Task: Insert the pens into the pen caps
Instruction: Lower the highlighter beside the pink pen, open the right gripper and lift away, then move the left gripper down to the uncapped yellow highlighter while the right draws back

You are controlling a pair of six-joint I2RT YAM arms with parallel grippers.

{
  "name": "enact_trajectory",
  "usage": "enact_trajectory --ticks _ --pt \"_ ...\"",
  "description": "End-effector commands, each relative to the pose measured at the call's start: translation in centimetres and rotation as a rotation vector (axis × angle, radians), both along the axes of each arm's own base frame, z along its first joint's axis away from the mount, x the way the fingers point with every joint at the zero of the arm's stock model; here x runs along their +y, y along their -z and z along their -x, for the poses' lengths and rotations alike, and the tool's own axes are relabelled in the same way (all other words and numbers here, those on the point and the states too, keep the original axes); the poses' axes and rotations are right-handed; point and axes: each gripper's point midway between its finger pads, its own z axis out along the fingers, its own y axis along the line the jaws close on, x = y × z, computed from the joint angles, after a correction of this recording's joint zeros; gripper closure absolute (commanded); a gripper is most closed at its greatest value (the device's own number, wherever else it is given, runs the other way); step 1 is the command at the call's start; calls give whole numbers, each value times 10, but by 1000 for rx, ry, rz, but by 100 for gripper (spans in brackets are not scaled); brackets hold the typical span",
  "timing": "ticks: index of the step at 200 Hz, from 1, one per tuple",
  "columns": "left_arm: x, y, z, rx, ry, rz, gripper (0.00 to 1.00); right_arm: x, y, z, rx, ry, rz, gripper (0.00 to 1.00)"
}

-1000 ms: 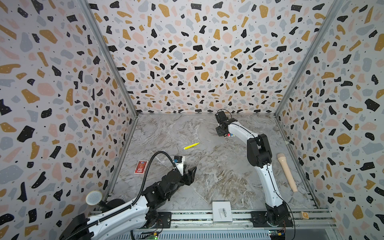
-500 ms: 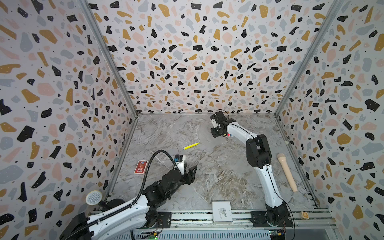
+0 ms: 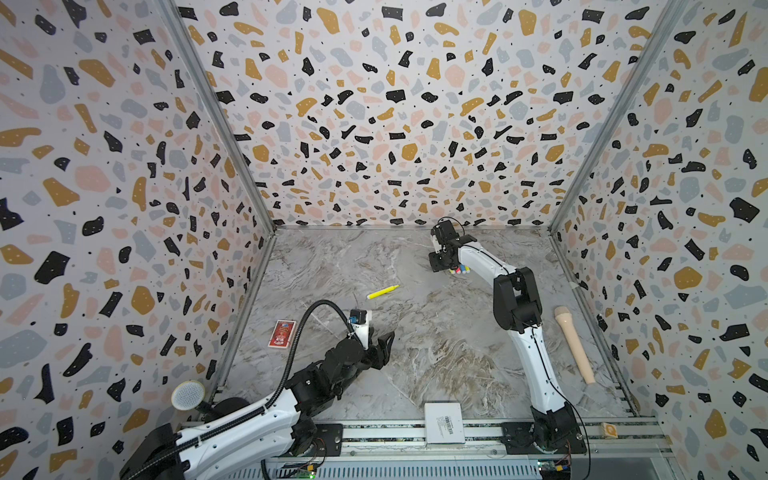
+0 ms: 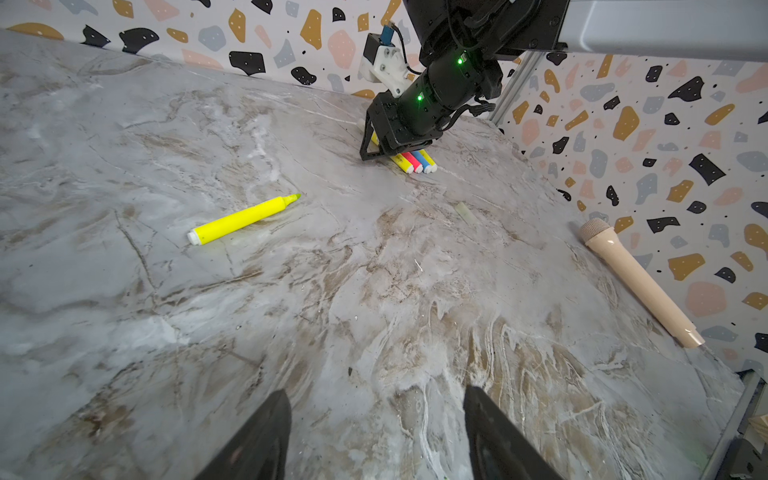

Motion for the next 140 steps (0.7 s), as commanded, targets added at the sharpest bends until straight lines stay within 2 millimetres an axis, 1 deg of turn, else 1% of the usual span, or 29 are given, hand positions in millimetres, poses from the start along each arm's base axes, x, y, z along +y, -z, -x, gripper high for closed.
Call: enact_trajectory --ticks 1,16,28,44,65,75,84,90,96,99,115,135,140 --pt "-4 -24 -6 -53 -8 36 34 -19 -2 -1 0 72 67 50" --pt "-4 -24 -6 -54 -10 35 33 -18 -10 -2 -13 72 55 50" --pt "-3 -24 -7 -54 -13 33 34 -12 -15 1 -20 52 28 50" --pt "-3 -24 -7 -56 -14 27 33 -6 -30 4 -48 40 -3 50" --pt "-2 -25 -9 -62 -17 6 34 1 -60 12 -100 20 -63 50" --pt "-2 -27 -10 -66 -21 -5 34 6 -78 17 -133 5 -100 50" --pt "-1 -29 -13 -70 -29 -18 33 11 -95 25 -159 -18 -142 50" --pt "-1 -29 -15 -68 -32 -28 33 15 -109 31 -184 -40 -183 49" --pt "0 -29 -18 -67 -38 -38 33 19 -120 39 -203 -65 -221 49" --pt "1 -29 -20 -65 -41 -45 33 21 -128 42 -219 -77 -243 49" --pt "5 -31 -33 -50 -61 -68 33 22 -157 65 -277 -120 -325 46" --pt "11 -26 -55 0 -79 -95 33 19 -178 95 -315 -156 -398 44" --pt "13 -24 -62 14 -85 -102 33 17 -179 103 -316 -163 -410 44"
